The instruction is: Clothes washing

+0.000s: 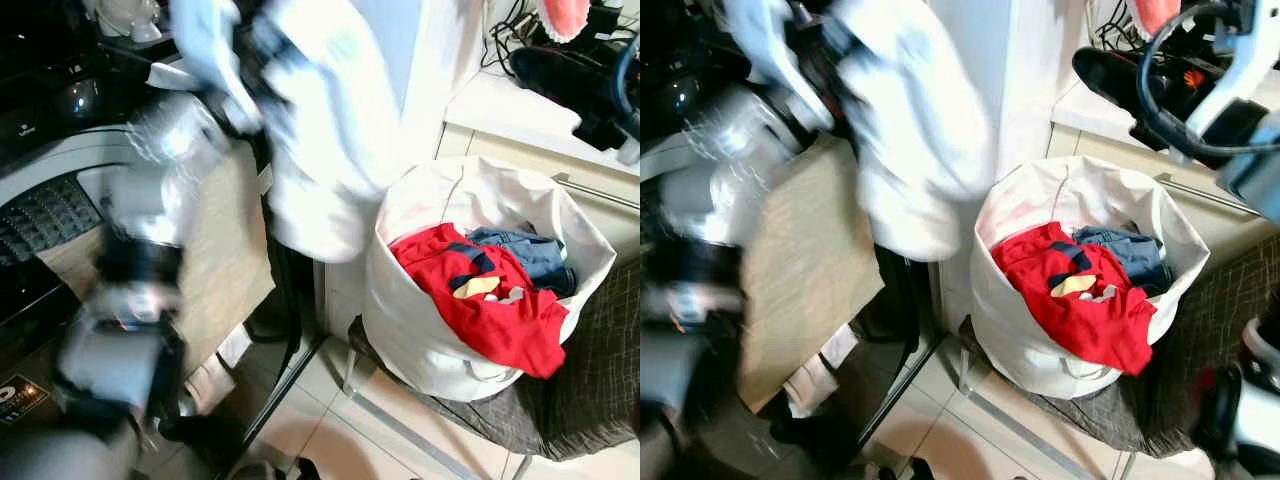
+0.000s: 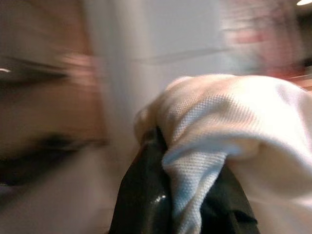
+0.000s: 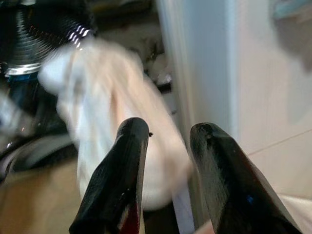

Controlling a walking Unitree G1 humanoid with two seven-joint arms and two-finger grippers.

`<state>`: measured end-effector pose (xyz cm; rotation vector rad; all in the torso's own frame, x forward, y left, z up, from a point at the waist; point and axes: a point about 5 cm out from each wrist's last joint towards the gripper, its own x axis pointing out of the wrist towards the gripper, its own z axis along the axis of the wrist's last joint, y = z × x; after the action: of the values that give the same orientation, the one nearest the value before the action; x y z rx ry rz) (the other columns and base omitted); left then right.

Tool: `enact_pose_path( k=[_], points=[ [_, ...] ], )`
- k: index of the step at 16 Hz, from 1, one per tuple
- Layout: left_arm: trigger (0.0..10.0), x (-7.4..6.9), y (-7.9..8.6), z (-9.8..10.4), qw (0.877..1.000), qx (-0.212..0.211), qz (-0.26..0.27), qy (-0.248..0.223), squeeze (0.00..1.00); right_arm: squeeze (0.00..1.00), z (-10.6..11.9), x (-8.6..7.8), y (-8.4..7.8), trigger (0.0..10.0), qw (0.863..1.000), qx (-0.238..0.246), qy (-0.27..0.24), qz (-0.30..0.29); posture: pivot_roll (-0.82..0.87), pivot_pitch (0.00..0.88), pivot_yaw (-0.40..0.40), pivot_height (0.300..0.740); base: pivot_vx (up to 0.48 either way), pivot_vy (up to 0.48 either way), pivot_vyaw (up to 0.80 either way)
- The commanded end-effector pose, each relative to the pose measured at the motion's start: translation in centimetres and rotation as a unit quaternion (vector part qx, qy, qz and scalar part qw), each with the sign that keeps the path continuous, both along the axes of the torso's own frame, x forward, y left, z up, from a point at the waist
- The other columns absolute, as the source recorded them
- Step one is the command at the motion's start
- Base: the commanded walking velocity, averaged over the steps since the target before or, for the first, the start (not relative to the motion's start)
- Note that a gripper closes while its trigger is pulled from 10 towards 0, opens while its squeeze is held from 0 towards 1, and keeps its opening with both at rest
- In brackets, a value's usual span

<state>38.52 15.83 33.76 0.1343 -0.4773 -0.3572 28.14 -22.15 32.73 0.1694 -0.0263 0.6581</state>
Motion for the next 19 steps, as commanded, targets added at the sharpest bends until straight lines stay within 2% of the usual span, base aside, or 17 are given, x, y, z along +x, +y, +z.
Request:
enact_pose_path(
  k=[1, 2, 3, 4, 5, 6, 7, 8, 9, 10, 11, 12, 13, 14, 16, 17, 19],
  points=[
    [0.0, -0.3, 2.9, 3.8, 0.987, 0.028, 0.133, -0.082, 0.0, 0.0, -0.4, -0.3, 0.6, 10.0, 1.0, -0.019, 0.0, 0.017, -0.09, 0.0, 0.062, 0.74, 0.0, 0.0, 0.0],
    [0.0, -0.7, 5.3, 6.7, 0.952, 0.089, 0.254, -0.148, 0.0, 0.0, -1.7, -0.1, 1.6, 10.0, 0.999, -0.035, 0.012, 0.024, -0.09, 0.0, 0.065, 0.74, 0.0, 0.0, 0.0],
    [0.0, -0.9, 6.2, 7.8, 0.924, 0.129, 0.313, -0.177, 0.0, 0.0, -2.5, 0.0, 2.7, 10.0, 0.998, -0.044, 0.02, 0.036, -0.09, 0.0, 0.068, 0.74, 0.0, 0.0, 0.0],
    [0.0, -0.9, 6.4, 7.9, 0.915, 0.143, 0.331, -0.179, 0.0, 0.0, -2.8, 0.0, 3.1, 10.0, 0.998, -0.046, 0.022, 0.042, -0.09, 0.0, 0.068, 0.74, 0.0, 0.0, 0.0],
    [0.0, -0.3, 6.6, 7.0, 0.897, 0.182, 0.363, -0.172, 0.0, 0.0, -3.5, -0.1, 4.2, 10.0, 0.997, -0.054, 0.028, 0.056, -0.09, 0.0, 0.077, 0.74, 0.0, 0.0, 0.0],
    [0.0, -0.2, 6.7, 6.7, 0.893, 0.192, 0.37, -0.17, 0.0, 0.0, -3.7, -0.1, 4.5, 10.0, 0.996, -0.056, 0.03, 0.059, -0.1, 0.0, 0.078, 0.74, 0.0, 0.0, 0.0],
    [0.0, 0.8, 7.2, 4.3, 0.873, 0.23, 0.407, -0.137, 0.0, 0.0, -4.9, -0.3, 5.7, 10.0, 0.994, -0.07, 0.039, 0.072, -0.1, 0.0, 0.079, 0.74, 0.0, 0.0, 0.0],
    [0.0, 1.6, 7.6, 2.0, 0.875, 0.237, 0.414, -0.084, 0.0, 0.0, -5.6, -0.3, 6.2, 10.0, 0.994, -0.073, 0.044, 0.075, -0.1, 0.0, 0.077, 0.74, 0.0, 0.0, 0.0],
    [6.9, 2.7, 8.1, -2.8, 0.897, 0.196, 0.396, 0.035, 0.0, 0.0, -6.4, -0.3, 6.9, 10.0, 0.993, -0.068, 0.053, 0.075, -0.09, 0.0, 0.072, 0.74, 0.0, 0.0, 0.0],
    [10.0, 2.9, 8.2, -5.8, 0.903, 0.169, 0.382, 0.104, 0.0, 0.0, -6.7, -0.2, 7.3, 10.0, 0.994, -0.063, 0.057, 0.071, -0.09, 0.0, 0.072, 0.74, 0.0, 0.0, 0.0],
    [10.0, 2.7, 8.3, -9.6, 0.895, 0.158, 0.375, 0.184, 0.0, 0.0, -7.2, -0.1, 7.9, 10.0, 0.994, -0.056, 0.066, 0.066, -0.1, 0.0, 0.07, 0.74, 0.0, 0.0, 0.0],
    [10.0, 1.9, 8.8, -13.7, 0.872, 0.138, 0.385, 0.269, 0.0, 0.0, -8.0, -0.6, 8.9, 10.0, 0.992, -0.057, 0.078, 0.075, -0.11, 0.0, 0.074, 0.74, 0.0, 0.0, 0.0],
    [10.0, 1.8, 8.8, -14.1, 0.869, 0.133, 0.386, 0.279, 0.0, 0.0, -8.1, -0.7, 9.0, 10.0, 0.992, -0.058, 0.078, 0.079, -0.11, 0.0, 0.074, 0.74, 0.0, 0.0, 0.0],
    [10.0, 1.5, 9.1, -15.0, 0.859, 0.135, 0.395, 0.296, 0.0, 0.0, -8.1, -1.1, 9.3, 10.0, 0.991, -0.061, 0.079, 0.089, -0.12, 0.0, 0.079, 0.74, 0.0, 0.0, 0.0],
    [10.0, 1.4, 9.4, -15.0, 0.855, 0.08, 0.398, 0.324, 0.0, 0.0, -8.0, -1.5, 9.3, 10.0, 0.991, -0.063, 0.078, 0.093, -0.12, 0.0, 0.08, 0.74, 0.0, 0.0, 0.0],
    [10.0, 1.5, 9.5, -14.6, 0.858, 0.063, 0.395, 0.324, 1.0, 0.0, -8.0, -1.5, 9.2, 10.0, 0.991, -0.062, 0.078, 0.093, -0.12, 0.0, 0.078, 0.74, 0.0, 0.0, 0.0],
    [10.0, 1.9, 9.8, -12.7, 0.87, -0.002, 0.389, 0.304, 1.0, 0.0, -8.0, -1.5, 9.2, 10.0, 0.991, -0.062, 0.079, 0.088, -0.11, 0.0, 0.073, 0.74, 0.0, 0.0, 0.0]
  ],
)
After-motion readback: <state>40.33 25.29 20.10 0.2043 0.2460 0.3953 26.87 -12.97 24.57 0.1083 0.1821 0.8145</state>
